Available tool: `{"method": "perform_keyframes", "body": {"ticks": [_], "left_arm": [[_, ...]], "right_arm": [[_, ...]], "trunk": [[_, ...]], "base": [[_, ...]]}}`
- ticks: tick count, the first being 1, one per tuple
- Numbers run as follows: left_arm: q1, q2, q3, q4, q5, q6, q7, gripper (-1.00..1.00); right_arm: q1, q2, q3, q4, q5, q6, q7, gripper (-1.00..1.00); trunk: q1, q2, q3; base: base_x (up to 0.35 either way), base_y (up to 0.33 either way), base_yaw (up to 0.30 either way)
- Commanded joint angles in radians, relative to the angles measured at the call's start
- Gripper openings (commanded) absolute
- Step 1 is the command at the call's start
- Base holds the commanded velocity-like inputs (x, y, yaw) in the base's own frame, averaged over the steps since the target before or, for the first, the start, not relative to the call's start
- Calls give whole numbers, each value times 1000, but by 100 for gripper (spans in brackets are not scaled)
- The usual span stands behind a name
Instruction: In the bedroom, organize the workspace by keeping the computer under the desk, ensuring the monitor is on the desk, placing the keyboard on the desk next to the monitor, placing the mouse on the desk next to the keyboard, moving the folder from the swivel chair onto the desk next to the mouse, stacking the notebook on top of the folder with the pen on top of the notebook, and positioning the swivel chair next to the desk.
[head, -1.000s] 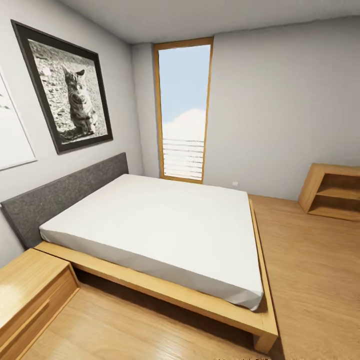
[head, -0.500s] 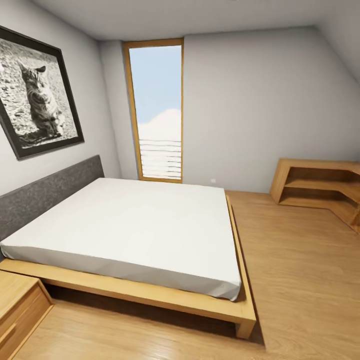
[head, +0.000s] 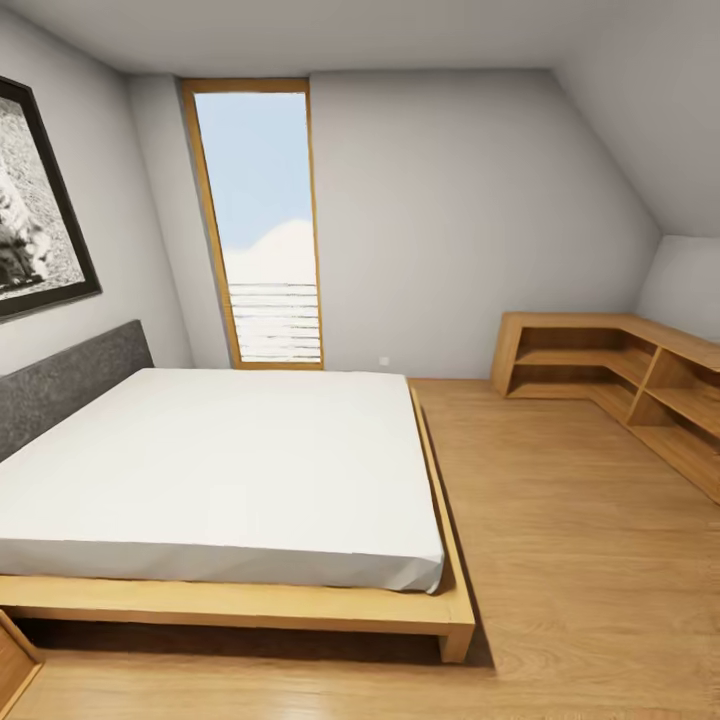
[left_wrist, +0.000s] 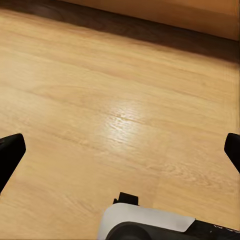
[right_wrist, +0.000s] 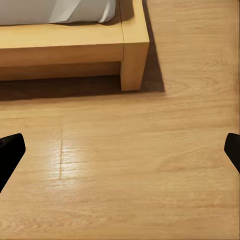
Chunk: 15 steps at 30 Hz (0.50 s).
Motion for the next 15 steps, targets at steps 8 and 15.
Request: {"method": "perform_keyframes", "body": {"ticks": [8,15], "left_arm": [[0,1,-5,0,10,-3,0,100],[0,2,-5,0,10,-3,1,100]], "right_arm": [[-1,0,-2,1,1,-3,-1,100],[-1,0,-2,1,1,-4,-1,100]], "trunk": [[0,-1,3],[0,-1,6]], "base": [[208,181,-300],[238,208,-300]]}}
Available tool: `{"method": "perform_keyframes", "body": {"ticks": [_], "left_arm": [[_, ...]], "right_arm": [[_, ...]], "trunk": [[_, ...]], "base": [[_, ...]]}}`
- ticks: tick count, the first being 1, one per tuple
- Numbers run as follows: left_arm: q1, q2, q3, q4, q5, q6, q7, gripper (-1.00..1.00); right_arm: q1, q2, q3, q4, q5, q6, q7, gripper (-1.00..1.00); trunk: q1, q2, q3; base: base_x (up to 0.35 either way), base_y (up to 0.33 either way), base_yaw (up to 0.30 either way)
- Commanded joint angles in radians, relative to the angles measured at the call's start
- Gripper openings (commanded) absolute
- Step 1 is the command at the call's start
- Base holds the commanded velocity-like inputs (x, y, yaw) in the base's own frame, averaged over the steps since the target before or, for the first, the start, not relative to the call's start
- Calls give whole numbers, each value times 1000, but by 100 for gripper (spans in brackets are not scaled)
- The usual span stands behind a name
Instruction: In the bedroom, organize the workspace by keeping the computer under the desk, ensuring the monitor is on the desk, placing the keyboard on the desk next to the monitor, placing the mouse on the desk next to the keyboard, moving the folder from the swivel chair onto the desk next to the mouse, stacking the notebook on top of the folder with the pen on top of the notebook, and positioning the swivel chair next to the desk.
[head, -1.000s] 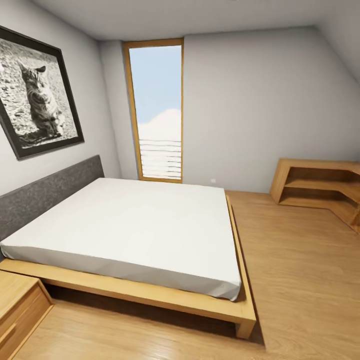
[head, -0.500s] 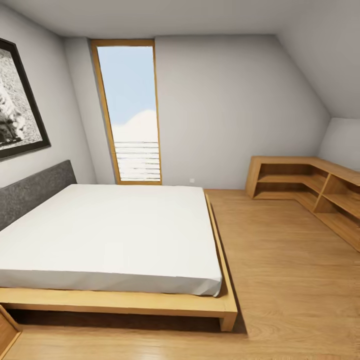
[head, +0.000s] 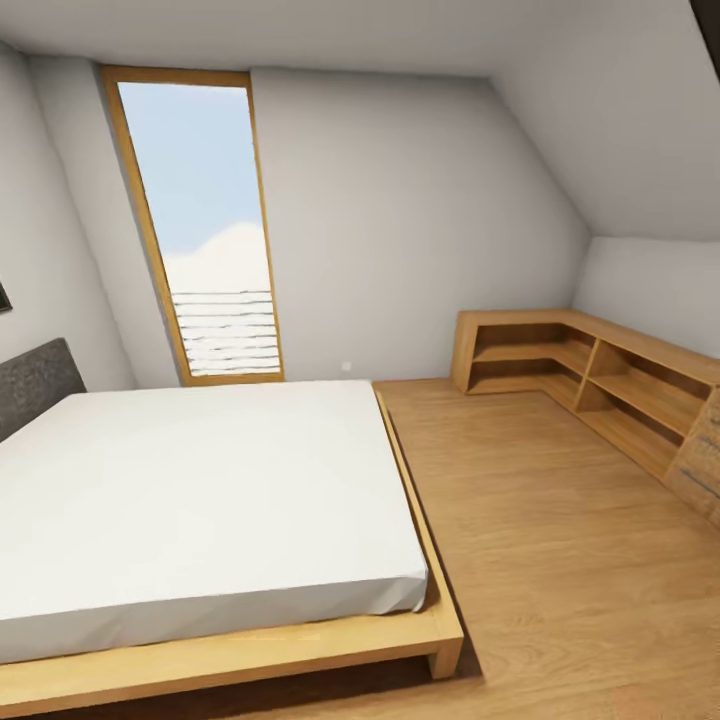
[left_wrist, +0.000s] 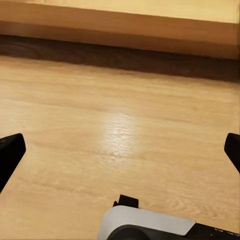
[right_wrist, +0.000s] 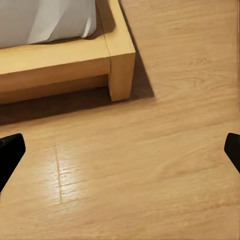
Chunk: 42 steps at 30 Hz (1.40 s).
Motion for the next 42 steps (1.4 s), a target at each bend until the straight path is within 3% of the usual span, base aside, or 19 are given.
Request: {"method": "perform_keyframes", "body": {"ticks": [1,42], "left_arm": [[0,0,-6,0,10,-2,0,100],[0,-1,-7,1,10,-1,-1,100]], "right_arm": [[-1,1,-2,1,1,-3,-1,100],[-1,0,-2,1,1,-2,-1,100]], "trunk": [[1,-1,-1],[1,-1,22]], "base": [[209,197,-300],[17,17,-300]]}}
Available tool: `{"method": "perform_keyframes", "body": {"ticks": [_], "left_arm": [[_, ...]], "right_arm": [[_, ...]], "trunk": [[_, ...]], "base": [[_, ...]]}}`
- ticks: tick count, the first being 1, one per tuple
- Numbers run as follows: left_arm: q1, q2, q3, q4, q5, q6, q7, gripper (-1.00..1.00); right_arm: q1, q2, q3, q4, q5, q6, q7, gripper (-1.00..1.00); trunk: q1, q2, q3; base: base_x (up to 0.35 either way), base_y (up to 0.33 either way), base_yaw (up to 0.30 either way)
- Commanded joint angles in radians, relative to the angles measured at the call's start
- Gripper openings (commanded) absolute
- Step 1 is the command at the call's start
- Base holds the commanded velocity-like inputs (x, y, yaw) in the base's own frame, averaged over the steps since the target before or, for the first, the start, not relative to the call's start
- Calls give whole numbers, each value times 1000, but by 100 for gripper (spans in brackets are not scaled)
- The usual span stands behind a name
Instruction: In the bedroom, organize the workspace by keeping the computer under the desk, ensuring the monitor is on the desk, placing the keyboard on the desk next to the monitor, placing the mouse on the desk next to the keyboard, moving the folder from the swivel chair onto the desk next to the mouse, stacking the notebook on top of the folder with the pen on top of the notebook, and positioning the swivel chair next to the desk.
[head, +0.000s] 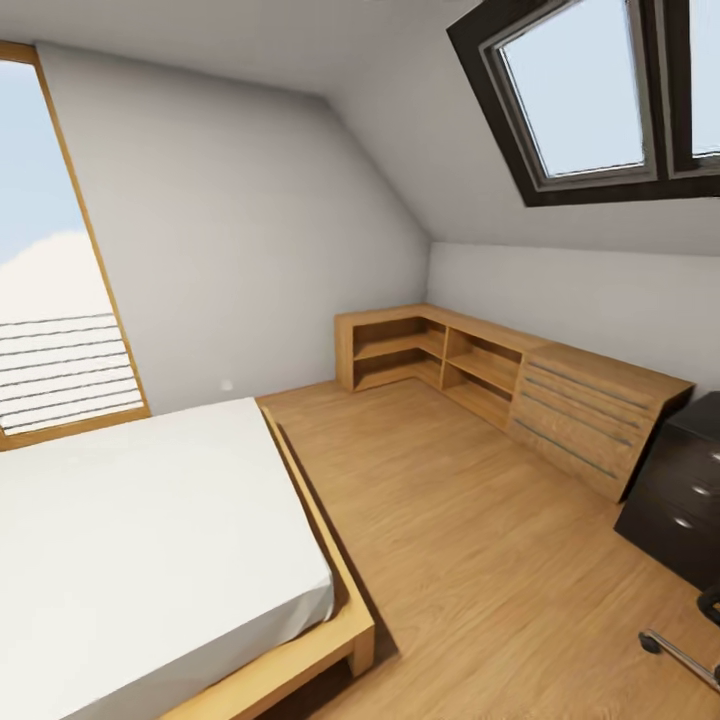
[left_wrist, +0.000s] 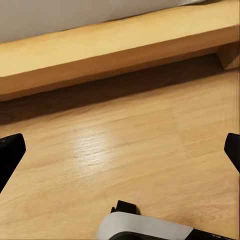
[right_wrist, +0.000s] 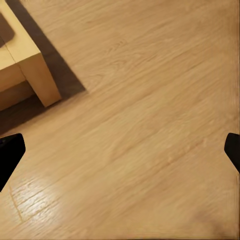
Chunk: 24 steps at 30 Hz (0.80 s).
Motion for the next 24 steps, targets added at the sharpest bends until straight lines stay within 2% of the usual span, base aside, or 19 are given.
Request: {"method": "perform_keyframes", "body": {"ticks": [1,24], "left_arm": [[0,0,-5,0,10,-2,0,100],[0,0,-5,0,9,-2,-1,100]], "right_arm": [[-1,0,-2,1,1,-3,-1,100],[-1,-3,-5,-2,0,-3,2,100]], "trunk": [[0,-1,-1],[0,-1,11]], "base": [[0,0,-300],[0,0,-300]]}}
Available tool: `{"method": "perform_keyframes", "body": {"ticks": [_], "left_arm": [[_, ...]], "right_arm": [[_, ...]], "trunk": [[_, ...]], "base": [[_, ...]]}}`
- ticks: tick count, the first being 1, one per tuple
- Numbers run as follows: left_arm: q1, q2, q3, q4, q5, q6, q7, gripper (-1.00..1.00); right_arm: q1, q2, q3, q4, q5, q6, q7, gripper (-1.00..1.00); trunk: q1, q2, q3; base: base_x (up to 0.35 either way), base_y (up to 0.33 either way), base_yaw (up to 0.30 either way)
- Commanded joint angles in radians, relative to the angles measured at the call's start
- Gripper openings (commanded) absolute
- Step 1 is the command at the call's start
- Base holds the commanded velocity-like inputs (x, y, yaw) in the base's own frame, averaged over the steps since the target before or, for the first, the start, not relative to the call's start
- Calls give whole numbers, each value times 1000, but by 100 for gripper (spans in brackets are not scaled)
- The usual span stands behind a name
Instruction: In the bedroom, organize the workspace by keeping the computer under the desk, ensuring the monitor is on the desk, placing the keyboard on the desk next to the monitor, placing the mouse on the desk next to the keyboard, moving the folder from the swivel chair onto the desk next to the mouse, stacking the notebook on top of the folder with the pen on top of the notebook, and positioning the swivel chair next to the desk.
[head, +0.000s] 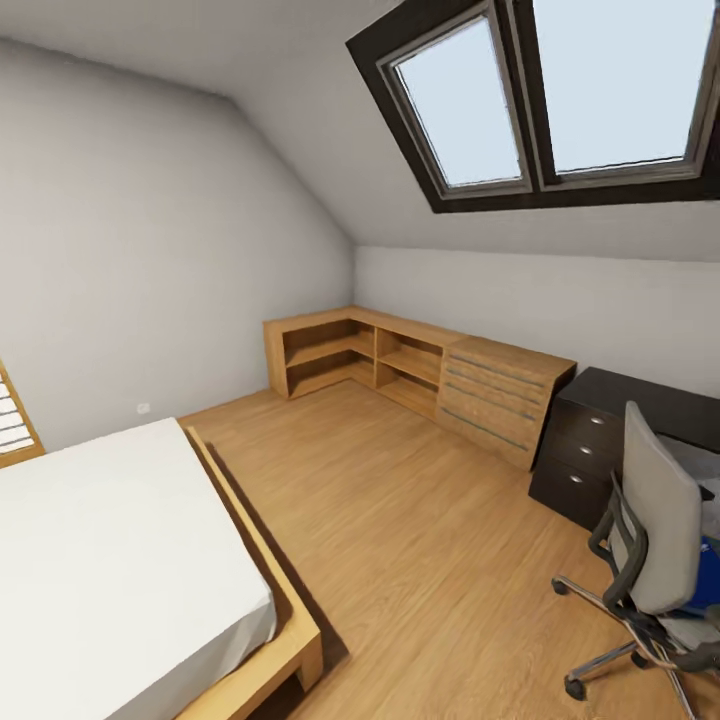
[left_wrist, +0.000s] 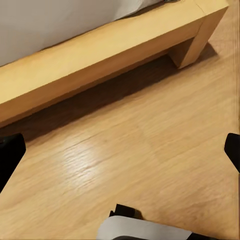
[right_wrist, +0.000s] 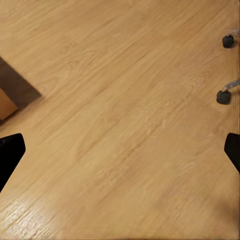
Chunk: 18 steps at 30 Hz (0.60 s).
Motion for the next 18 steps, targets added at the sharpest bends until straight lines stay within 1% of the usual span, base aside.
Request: {"method": "perform_keyframes", "body": {"ticks": [1,18], "left_arm": [[0,0,-5,0,10,-2,0,100],[0,0,-5,0,10,-2,0,100]], "right_arm": [[-1,0,-3,1,1,-2,-1,100],[-1,2,-2,2,3,2,0,100]], "trunk": [[0,-1,-1],[0,-1,7]], "base": [[0,0,-300],[0,0,-300]]}}
